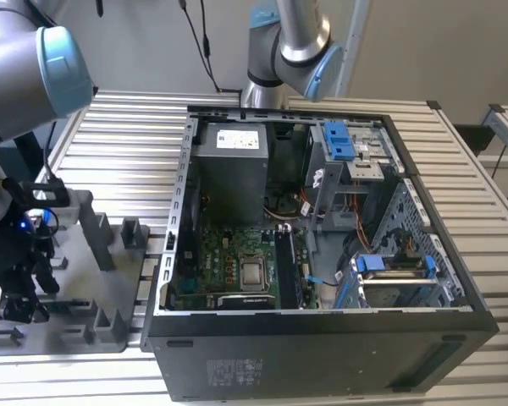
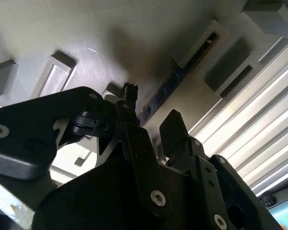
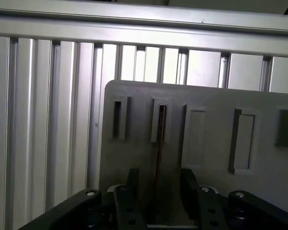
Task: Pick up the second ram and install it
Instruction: 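Pick up the second ram and move it above second insertion slot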
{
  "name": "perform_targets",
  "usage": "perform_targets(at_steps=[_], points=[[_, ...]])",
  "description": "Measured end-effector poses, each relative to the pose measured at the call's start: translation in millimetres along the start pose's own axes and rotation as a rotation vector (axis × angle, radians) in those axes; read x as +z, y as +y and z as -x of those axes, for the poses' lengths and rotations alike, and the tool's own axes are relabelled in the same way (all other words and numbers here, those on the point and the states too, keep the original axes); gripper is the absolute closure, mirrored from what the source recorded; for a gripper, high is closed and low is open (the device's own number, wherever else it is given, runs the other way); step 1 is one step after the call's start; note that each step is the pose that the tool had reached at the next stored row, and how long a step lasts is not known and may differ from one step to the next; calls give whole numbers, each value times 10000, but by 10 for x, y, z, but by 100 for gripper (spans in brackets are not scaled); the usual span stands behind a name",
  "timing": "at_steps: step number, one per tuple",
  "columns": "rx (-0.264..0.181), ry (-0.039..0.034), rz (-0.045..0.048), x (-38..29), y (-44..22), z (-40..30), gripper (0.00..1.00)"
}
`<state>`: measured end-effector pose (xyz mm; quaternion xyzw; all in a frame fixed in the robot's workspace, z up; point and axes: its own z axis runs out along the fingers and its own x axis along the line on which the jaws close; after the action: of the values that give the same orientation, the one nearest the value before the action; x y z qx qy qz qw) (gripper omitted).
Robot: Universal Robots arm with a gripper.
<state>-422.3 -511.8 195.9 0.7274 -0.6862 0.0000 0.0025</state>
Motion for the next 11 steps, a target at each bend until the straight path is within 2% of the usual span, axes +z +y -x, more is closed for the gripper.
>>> perform_targets(at_steps=[11], points=[[138, -1, 13, 12, 15, -33, 52]])
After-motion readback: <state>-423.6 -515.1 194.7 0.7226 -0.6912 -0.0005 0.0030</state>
